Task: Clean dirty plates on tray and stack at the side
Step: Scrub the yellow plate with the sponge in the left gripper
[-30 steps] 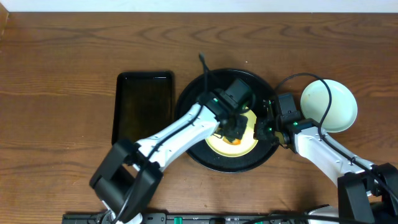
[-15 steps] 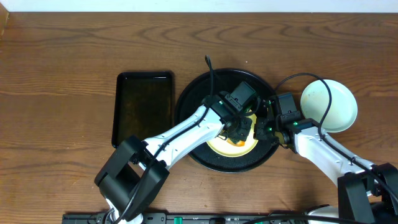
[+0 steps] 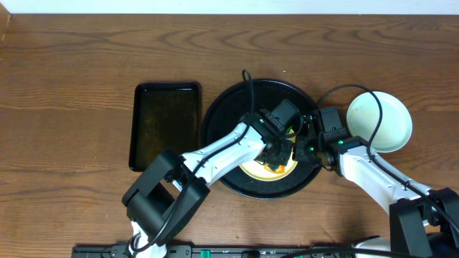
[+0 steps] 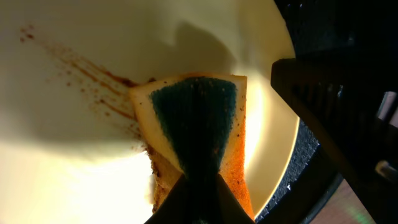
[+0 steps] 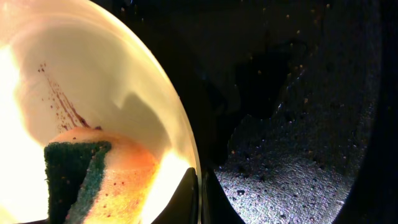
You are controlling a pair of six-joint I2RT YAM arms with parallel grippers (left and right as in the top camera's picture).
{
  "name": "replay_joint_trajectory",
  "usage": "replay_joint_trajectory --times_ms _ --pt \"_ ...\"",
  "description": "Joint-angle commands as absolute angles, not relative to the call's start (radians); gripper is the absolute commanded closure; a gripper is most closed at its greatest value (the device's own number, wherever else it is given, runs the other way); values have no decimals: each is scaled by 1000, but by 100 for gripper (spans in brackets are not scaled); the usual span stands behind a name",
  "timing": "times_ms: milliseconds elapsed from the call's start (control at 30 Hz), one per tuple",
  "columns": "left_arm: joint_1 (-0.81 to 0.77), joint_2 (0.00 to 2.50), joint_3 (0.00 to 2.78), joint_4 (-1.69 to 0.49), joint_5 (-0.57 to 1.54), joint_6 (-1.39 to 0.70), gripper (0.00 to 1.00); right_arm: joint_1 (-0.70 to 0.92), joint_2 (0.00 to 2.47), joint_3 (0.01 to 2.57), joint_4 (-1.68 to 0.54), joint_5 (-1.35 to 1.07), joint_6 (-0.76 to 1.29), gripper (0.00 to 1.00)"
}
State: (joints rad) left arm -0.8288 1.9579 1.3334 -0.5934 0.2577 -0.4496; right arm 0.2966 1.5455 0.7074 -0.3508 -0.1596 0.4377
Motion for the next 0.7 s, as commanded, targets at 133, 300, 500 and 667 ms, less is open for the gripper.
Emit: replay_joint_trajectory --times_ms 133,300,500,667 --pt "-819 2030 1327 -562 149 -463 90 289 1554 724 -377 -146 448 99" --pt "-768 2031 1327 -531 27 -463 90 289 1554 724 -401 -146 448 99" --pt "-678 2031 1327 -484 -1 -463 89 289 1554 724 -422 -146 448 99" --pt "-635 2026 1327 -566 5 -461 93 289 1554 724 -423 -146 448 99"
